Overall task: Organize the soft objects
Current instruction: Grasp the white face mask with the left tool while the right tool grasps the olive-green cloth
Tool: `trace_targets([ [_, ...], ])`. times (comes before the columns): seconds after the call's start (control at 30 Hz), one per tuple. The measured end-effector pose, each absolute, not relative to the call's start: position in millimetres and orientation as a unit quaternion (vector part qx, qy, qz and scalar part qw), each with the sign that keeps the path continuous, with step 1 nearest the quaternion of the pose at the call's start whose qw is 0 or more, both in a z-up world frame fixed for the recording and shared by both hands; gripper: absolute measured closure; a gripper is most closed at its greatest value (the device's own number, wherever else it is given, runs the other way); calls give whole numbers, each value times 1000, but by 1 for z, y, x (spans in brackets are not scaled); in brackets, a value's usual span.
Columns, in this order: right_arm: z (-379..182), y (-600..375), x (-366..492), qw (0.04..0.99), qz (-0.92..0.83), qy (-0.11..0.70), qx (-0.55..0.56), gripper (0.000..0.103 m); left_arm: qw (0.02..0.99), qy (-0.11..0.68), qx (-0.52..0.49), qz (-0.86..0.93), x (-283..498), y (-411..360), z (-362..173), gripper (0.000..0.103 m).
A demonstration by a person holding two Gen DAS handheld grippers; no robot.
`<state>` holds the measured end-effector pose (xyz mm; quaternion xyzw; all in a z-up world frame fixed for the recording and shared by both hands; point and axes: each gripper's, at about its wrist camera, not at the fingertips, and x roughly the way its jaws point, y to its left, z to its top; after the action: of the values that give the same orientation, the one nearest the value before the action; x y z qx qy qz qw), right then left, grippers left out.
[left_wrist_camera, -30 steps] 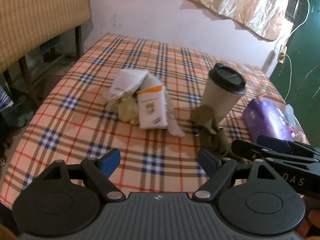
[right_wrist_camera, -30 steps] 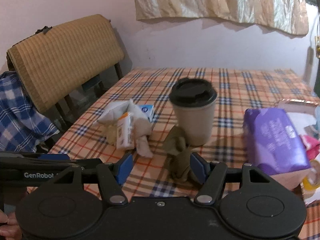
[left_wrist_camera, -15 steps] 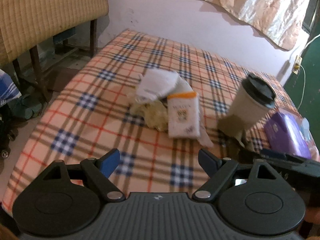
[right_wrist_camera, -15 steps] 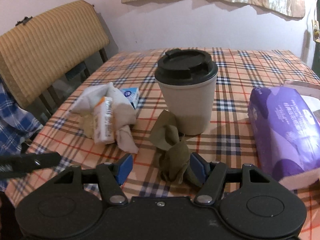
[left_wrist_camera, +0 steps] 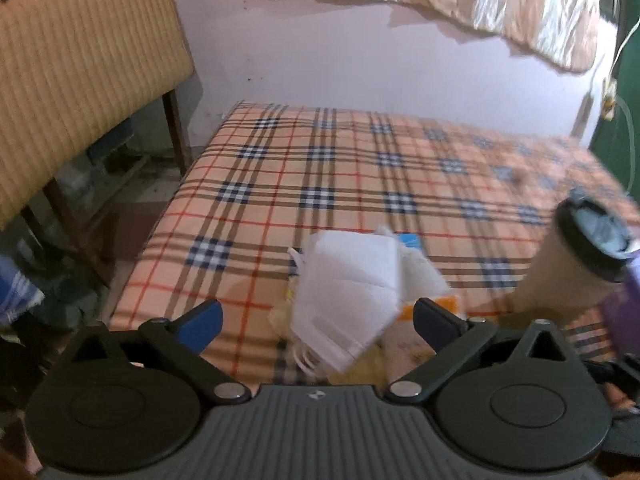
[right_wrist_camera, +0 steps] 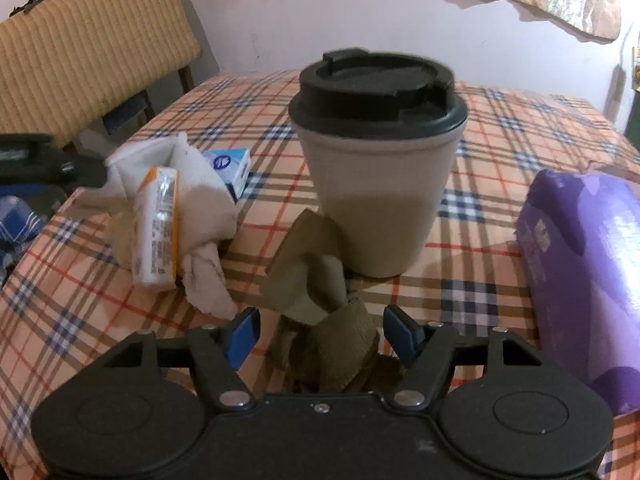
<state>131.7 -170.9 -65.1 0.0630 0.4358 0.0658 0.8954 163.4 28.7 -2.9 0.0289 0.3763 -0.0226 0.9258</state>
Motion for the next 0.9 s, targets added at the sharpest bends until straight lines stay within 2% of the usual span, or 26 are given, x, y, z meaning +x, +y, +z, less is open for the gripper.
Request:
trace_targets([
  [0.1, -69, -171, 131, 898, 71, 431, 62, 23, 922, 386, 32, -19, 178, 31, -14, 0],
  [0.13, -70, -170, 132, 898, 72, 429, 62, 24, 921, 388, 29, -20, 182, 33, -16, 5],
  [0.2, -70, -170, 132, 900, 73, 426, 58, 38, 920, 392, 25, -21, 188, 34, -20, 18],
  [0.23, -71, -170, 133, 901, 74, 424, 57, 43, 918, 394, 22, -26, 191, 34, -21, 33],
  [0.27, -71, -171, 133, 901, 77, 423, 58, 47, 917, 398, 20, -32, 193, 34, -22, 53],
  [0.3, -70, -172, 133, 901, 79, 423, 62, 52, 914, 404, 18, -32, 194, 34, -24, 56],
  [0.37, -66, -172, 130, 901, 82, 420, 65, 54, 918, 395, 8, -29, 191, 35, -23, 61],
  [0.7, -29, -173, 105, 914, 105, 386, 73, 55, 938, 341, -51, 5, 130, 60, 28, 61],
  [0.9, -8, -172, 87, 916, 118, 374, 80, 55, 937, 343, -62, 23, 97, 61, 30, 61],
])
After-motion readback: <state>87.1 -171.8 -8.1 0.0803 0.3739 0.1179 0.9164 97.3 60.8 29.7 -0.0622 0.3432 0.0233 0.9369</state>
